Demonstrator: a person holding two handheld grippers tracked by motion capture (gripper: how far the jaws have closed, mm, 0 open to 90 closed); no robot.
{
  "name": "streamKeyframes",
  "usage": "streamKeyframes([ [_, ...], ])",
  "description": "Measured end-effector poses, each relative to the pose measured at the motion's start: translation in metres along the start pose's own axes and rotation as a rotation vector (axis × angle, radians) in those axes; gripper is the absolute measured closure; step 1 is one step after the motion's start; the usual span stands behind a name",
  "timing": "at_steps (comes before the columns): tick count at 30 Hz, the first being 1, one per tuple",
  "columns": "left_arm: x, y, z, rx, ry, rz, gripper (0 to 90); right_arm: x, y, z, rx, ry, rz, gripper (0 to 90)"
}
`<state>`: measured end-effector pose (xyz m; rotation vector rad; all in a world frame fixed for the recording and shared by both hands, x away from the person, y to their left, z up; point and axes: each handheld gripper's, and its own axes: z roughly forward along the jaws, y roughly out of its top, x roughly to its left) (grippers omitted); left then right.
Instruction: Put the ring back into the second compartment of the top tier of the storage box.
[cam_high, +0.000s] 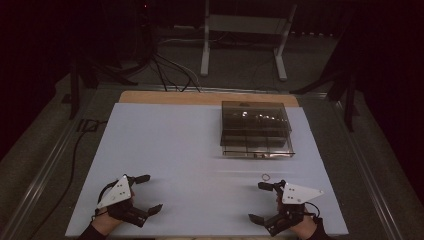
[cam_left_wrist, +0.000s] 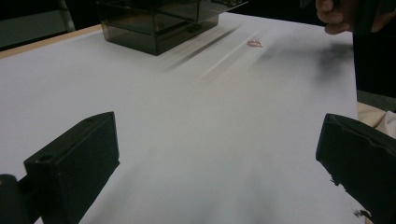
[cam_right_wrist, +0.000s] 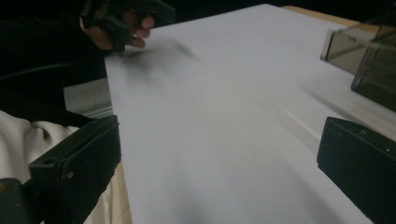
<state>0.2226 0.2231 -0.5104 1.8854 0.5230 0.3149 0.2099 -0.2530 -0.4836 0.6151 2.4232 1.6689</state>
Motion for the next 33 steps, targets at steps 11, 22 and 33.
streamKeyframes([
  [11, 0.001, 0.0, 0.0, -0.005, -0.006, -0.009, 0.5, 0.001, 0.019, -0.003, -0.05, -0.013, -0.024, 0.0],
  [22, 0.001, 0.0, -0.001, -0.01, -0.008, -0.013, 0.5, -0.011, 0.027, -0.008, -0.07, -0.1, -0.018, 0.0],
  [33, 0.001, 0.0, -0.001, -0.008, -0.011, -0.014, 0.6, -0.026, 0.031, -0.006, -0.072, -0.18, -0.002, 0.0],
])
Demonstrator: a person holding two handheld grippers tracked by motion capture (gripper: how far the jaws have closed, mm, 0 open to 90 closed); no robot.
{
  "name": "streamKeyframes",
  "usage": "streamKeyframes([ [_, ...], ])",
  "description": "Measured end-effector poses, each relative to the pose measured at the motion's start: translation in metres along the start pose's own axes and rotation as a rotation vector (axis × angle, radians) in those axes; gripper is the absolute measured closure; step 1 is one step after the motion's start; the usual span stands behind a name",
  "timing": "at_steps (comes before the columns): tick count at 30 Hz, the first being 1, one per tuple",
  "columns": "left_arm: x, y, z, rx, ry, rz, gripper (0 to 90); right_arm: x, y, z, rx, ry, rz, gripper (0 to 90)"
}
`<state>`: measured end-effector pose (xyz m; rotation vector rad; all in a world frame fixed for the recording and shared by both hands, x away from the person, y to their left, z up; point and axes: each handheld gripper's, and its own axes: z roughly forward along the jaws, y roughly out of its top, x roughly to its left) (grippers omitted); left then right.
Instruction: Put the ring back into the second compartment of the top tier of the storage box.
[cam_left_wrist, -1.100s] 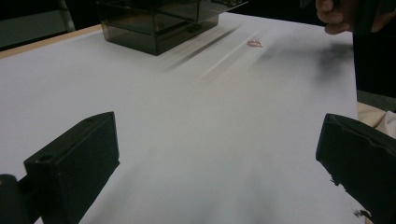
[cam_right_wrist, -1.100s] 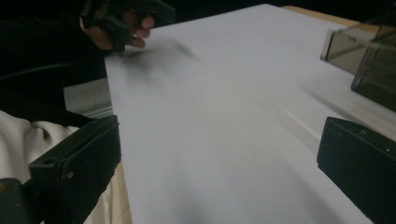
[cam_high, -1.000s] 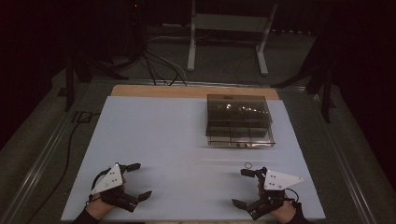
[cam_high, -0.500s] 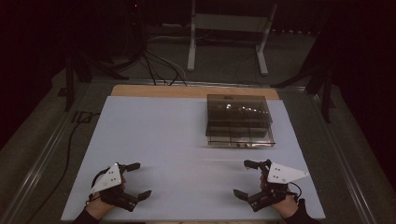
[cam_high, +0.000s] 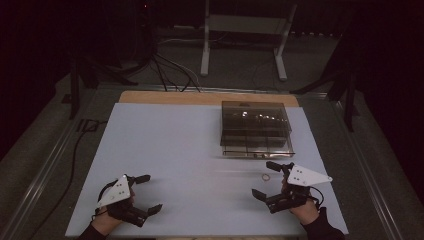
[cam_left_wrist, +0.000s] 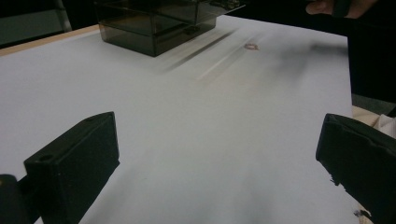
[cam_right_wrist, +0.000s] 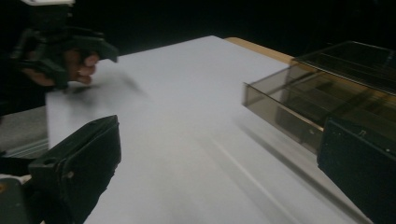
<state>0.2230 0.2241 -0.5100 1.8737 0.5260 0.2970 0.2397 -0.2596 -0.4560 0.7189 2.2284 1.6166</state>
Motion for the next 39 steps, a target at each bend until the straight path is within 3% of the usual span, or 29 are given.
streamKeyframes([
  [22, 0.001, 0.0, 0.0, 0.002, -0.009, -0.002, 0.5, -0.026, -0.011, 0.006, 0.057, -0.131, 0.054, 0.0],
  [39, 0.001, -0.001, 0.0, 0.002, -0.012, -0.006, 0.5, -0.044, -0.03, 0.012, 0.129, -0.182, 0.116, 0.0],
])
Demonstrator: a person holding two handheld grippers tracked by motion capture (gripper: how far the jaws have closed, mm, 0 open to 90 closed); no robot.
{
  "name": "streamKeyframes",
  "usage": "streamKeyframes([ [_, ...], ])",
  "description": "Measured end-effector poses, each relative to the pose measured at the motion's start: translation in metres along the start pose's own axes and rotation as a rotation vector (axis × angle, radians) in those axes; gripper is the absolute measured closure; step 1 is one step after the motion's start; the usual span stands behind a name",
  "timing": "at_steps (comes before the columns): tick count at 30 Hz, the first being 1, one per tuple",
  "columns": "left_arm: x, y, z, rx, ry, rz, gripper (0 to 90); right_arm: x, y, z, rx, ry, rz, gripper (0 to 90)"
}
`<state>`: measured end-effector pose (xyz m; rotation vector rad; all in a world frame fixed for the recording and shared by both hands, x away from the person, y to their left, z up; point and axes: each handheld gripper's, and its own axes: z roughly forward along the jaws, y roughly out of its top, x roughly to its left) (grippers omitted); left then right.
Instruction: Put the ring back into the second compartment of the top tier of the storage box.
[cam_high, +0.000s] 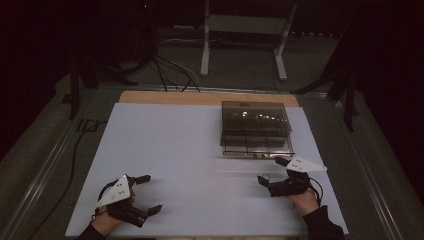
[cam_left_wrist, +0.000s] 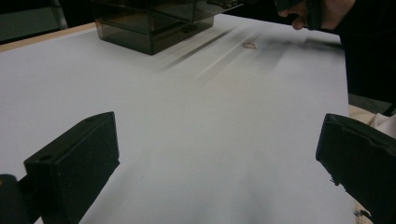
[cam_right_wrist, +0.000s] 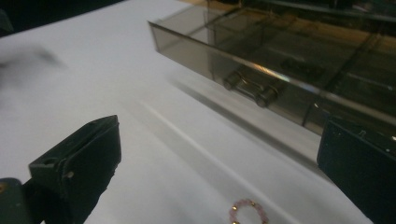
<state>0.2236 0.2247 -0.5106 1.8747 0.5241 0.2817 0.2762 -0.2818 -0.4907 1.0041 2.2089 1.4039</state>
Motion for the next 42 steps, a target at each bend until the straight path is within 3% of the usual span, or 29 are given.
streamKeyframes([
  [9, 0.0, 0.0, 0.0, -0.006, -0.004, -0.003, 0.5, -0.014, -0.007, 0.007, 0.056, -0.079, 0.055, 6.3],
  [17, 0.0, 0.0, -0.001, -0.005, -0.004, -0.001, 0.5, -0.018, -0.011, 0.009, 0.093, -0.092, 0.063, 13.7],
  [24, 0.0, 0.0, -0.001, -0.005, -0.005, -0.001, 0.5, -0.017, -0.016, 0.015, 0.174, -0.13, 0.065, 31.5],
  [30, 0.0, 0.0, -0.001, -0.005, -0.005, -0.001, 0.6, -0.017, -0.019, 0.017, 0.208, -0.13, 0.075, 43.4],
  [36, 0.0, 0.0, -0.001, -0.004, -0.005, -0.002, 0.5, -0.021, -0.019, 0.017, 0.221, -0.161, 0.102, 54.3],
  [42, 0.0, 0.0, -0.001, -0.004, -0.006, -0.002, 0.5, -0.021, -0.021, 0.02, 0.256, -0.168, 0.098, 66.7],
])
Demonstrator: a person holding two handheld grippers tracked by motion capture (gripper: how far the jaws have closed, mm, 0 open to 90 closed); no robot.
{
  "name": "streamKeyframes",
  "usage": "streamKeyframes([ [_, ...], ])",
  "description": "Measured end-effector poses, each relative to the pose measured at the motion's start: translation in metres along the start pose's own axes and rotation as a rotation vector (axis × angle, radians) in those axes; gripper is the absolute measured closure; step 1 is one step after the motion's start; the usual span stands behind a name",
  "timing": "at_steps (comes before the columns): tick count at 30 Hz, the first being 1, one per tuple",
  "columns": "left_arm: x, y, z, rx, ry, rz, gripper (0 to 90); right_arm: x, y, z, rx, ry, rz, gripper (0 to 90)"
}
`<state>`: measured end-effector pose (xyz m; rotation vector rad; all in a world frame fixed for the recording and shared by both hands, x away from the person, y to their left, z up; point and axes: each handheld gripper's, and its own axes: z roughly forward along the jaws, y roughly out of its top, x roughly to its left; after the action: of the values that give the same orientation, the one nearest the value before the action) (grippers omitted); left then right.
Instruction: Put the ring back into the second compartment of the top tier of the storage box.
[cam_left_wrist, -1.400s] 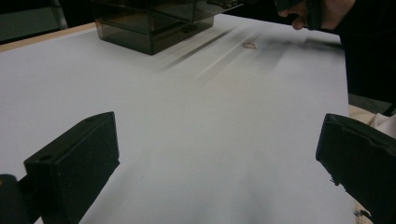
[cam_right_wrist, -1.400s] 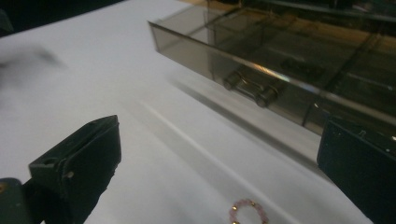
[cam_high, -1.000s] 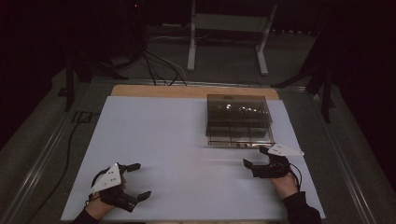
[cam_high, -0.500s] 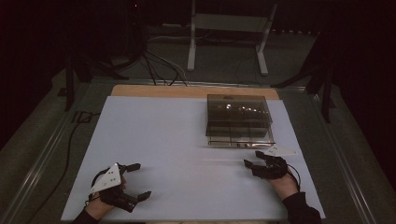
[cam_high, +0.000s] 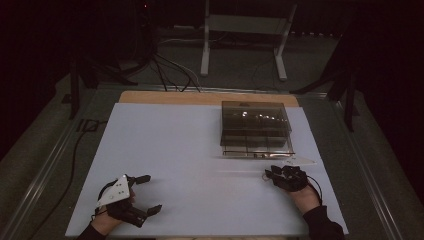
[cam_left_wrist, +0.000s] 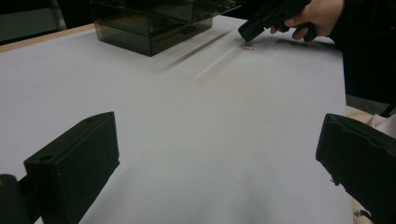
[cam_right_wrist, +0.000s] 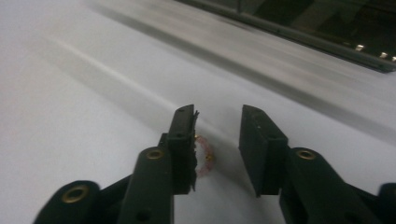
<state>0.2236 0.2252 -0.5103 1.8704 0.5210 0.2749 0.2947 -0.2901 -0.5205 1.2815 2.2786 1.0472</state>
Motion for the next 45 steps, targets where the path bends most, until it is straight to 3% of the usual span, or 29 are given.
streamKeyframes([
  [2, 0.0, 0.0, 0.0, 0.002, 0.0, 0.0, 0.5, 0.001, -0.001, 0.001, 0.004, 0.014, -0.022, 69.2],
  [14, 0.0, 0.0, 0.0, 0.003, 0.0, 0.002, 0.5, 0.009, -0.002, 0.007, 0.049, -0.016, -0.095, 84.4],
  [22, 0.0, 0.0, 0.0, 0.005, 0.0, 0.001, 0.5, 0.008, -0.002, 0.008, 0.05, -0.004, -0.06, 86.9],
  [31, 0.001, -0.001, 0.0, 0.008, -0.001, 0.0, 0.5, 0.012, -0.001, 0.008, 0.059, -0.034, -0.074, 87.2],
  [40, 0.001, 0.0, 0.0, 0.003, 0.0, 0.001, 0.6, 0.009, 0.0, 0.004, 0.033, -0.029, -0.025, 87.3],
  [45, 0.001, 0.0, 0.0, 0.0, 0.001, -0.001, 0.6, 0.012, 0.0, 0.001, 0.035, -0.02, -0.03, 87.3],
])
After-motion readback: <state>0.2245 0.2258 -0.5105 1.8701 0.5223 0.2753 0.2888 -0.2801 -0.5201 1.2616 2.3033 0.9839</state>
